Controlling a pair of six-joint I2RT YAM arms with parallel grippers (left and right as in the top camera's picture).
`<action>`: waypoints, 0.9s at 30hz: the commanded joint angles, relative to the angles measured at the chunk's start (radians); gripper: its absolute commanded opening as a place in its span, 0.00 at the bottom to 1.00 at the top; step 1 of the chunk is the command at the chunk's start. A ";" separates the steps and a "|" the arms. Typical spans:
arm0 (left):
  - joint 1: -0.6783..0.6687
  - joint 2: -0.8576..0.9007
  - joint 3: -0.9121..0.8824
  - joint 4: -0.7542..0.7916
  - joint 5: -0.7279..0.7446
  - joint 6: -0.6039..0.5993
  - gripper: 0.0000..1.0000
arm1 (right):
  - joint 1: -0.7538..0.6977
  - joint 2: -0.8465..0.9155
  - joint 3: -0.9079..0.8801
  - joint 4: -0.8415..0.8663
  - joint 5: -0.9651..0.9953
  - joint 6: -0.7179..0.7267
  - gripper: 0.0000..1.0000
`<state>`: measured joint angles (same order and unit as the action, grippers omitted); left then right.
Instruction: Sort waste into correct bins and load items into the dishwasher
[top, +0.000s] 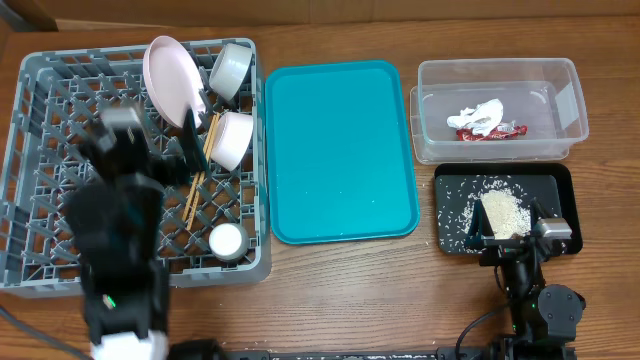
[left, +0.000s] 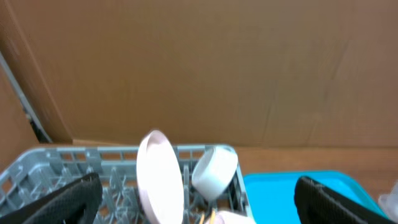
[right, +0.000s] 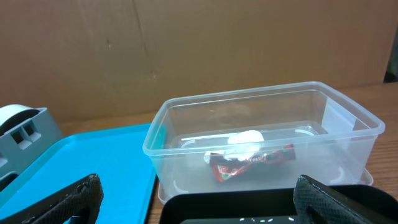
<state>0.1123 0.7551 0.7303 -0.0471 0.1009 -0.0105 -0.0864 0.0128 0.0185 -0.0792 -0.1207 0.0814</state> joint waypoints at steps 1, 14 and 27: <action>0.003 -0.162 -0.212 0.109 -0.003 0.079 1.00 | -0.003 -0.010 -0.011 0.005 0.014 -0.003 1.00; 0.007 -0.641 -0.630 0.198 -0.003 0.254 1.00 | -0.003 -0.010 -0.011 0.005 0.014 -0.003 1.00; 0.005 -0.753 -0.726 0.035 0.023 0.262 1.00 | -0.003 -0.010 -0.011 0.005 0.014 -0.003 1.00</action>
<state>0.1123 0.0322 0.0113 0.0196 0.1177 0.2237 -0.0864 0.0128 0.0185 -0.0792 -0.1154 0.0807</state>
